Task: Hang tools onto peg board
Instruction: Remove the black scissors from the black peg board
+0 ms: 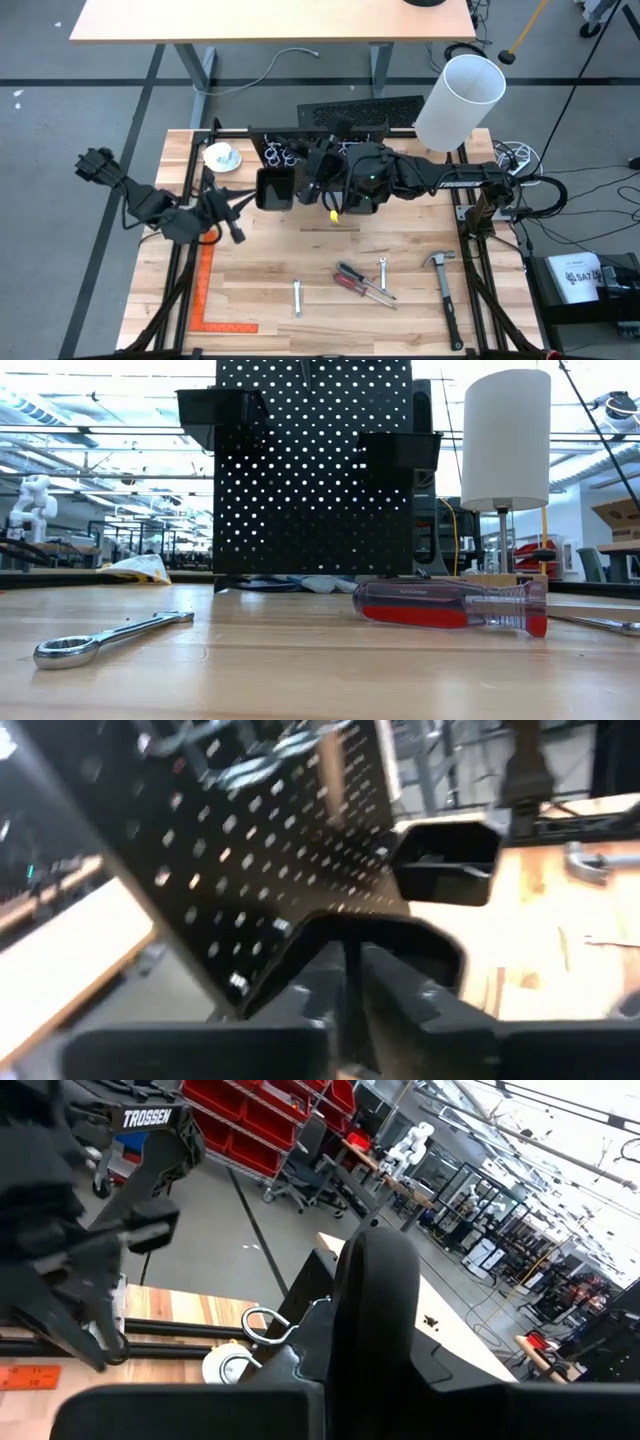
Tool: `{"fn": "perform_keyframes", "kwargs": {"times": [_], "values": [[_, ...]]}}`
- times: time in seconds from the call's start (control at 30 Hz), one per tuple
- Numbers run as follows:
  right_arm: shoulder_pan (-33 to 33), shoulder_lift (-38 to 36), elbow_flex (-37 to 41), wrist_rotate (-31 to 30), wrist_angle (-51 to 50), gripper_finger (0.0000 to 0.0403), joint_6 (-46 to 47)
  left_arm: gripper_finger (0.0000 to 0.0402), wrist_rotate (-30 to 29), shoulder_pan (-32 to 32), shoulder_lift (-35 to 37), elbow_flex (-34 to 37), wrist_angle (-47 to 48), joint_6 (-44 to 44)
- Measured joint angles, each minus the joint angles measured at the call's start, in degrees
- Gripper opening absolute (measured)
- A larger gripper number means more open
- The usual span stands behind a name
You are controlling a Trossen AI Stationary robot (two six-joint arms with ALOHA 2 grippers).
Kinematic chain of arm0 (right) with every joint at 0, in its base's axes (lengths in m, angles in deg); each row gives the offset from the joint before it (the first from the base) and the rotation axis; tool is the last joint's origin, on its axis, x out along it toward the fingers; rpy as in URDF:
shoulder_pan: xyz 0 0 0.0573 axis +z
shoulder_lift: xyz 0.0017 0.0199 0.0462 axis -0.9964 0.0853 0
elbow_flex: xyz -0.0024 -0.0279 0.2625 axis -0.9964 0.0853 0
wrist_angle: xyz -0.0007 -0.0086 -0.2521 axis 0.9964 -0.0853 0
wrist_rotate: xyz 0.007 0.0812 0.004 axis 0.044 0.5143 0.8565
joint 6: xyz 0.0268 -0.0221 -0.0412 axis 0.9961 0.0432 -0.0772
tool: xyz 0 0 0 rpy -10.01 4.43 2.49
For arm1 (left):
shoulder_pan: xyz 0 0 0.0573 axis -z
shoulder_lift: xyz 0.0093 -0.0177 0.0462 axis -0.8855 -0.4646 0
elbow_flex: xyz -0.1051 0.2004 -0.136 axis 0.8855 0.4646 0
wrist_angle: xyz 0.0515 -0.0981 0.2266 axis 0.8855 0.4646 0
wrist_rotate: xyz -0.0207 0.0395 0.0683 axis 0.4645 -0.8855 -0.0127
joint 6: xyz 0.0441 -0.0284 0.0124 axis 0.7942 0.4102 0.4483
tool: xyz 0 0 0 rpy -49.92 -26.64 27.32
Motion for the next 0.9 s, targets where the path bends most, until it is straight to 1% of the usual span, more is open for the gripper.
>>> {"fn": "perform_keyframes", "kwargs": {"times": [0.13,0.27,0.37,0.47,0.57,0.7,0.77,0.9], "values": [[0.0,0.04,0.03,0.0,-0.07,0.0038,0.43,0.0115,0.13,-3.8,0.02,0.0,4.19,-6.48],[0.0,0.07,0.07,0.02,-0.15,0.0038,0.67,0.0183,-2.61,-7.58,1.15,0.0,10.31,-12.2],[0.02,0.09,0.07,0.04,-0.2,0.0038,0.71,0.0209,-3.08,-9.97,3.11,0.0,10.88,-13.84],[0.02,0.11,0.09,0.04,-0.23,0.0038,0.71,0.0214,-1.85,-12.22,5.31,0.0,8.4,-11.48],[0.04,0.13,0.11,0.06,-0.24,0.0038,0.71,0.0214,3.12,-15.42,6.68,0.0,3.74,-6.22],[0.13,0.15,0.13,0.08,-0.31,0.0038,0.77,0.0215,14.75,-21.26,6.86,0.0,-4.37,1.93],[0.32,0.15,0.14,0.08,-0.31,0.0038,0.74,0.0215,18.35,-24.63,6.86,0.0,-6.13,3.87],[0.84,0.17,0.18,0.16,-0.33,0.0038,0.35,0.0215,25.24,-31.53,6.81,0.04,-6.43,5.24]]}}
